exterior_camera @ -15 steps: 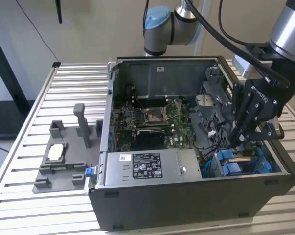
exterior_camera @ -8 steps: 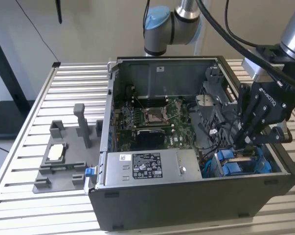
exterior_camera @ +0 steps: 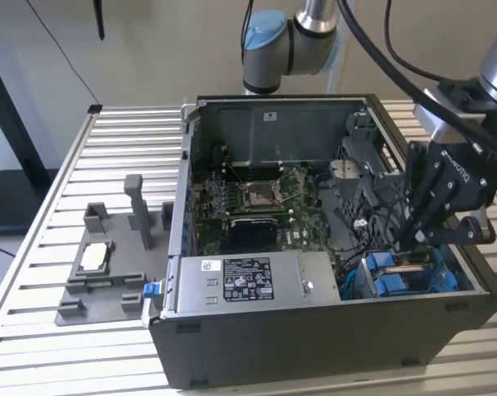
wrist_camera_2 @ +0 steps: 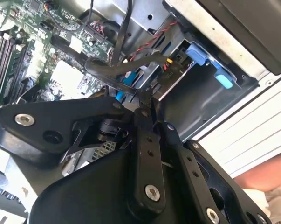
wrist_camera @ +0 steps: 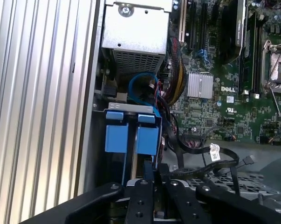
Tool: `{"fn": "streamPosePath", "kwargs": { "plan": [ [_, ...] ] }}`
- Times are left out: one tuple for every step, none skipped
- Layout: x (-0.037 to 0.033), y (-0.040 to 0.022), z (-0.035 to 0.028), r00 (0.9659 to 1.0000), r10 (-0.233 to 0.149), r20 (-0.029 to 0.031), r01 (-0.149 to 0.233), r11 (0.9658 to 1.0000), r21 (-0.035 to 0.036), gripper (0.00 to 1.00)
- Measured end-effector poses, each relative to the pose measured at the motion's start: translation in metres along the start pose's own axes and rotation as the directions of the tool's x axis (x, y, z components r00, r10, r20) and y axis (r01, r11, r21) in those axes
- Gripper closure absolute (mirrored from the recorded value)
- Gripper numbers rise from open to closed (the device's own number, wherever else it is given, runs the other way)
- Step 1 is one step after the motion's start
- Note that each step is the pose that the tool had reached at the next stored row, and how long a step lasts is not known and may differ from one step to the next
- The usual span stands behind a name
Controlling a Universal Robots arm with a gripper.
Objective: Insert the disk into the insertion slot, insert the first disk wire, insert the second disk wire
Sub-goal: 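Insert the second disk wire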
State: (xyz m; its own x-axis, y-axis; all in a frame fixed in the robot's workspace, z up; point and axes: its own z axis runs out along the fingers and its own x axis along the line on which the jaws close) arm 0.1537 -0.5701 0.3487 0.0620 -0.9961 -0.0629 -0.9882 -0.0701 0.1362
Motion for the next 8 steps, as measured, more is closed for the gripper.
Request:
{"fn": "streamPosePath", "kwargs": {
  "plan": [
    [0.0004, -0.0004, 0.0002, 1.0, 0.002, 0.0003, -0.002, 1.0, -0.0003, 0.84],
    [0.0009, -0.0009, 0.0004, 1.0, 0.003, 0.0005, -0.003, 1.0, -0.0006, 0.84],
    [0.0013, -0.0017, 0.0007, 1.0, 0.005, 0.0008, -0.005, 1.0, -0.0007, 0.84],
    [0.0016, -0.0024, 0.001, 1.0, 0.006, 0.0008, -0.006, 1.0, -0.0007, 0.84],
    [0.002, -0.0032, 0.0014, 1.0, 0.008, 0.0011, -0.008, 1.0, -0.0006, 0.84],
    [0.0023, -0.0038, 0.0018, 1.0, 0.01, 0.0014, -0.01, 1.0, -0.0005, 0.84],
    [0.0025, -0.0042, 0.0022, 0.9999, 0.012, 0.0019, -0.012, 0.9999, -0.0003, 0.84],
    [0.0027, -0.0045, 0.0026, 0.9999, 0.015, 0.0024, -0.015, 0.9999, -0.0001, 0.84]
  ]
}}
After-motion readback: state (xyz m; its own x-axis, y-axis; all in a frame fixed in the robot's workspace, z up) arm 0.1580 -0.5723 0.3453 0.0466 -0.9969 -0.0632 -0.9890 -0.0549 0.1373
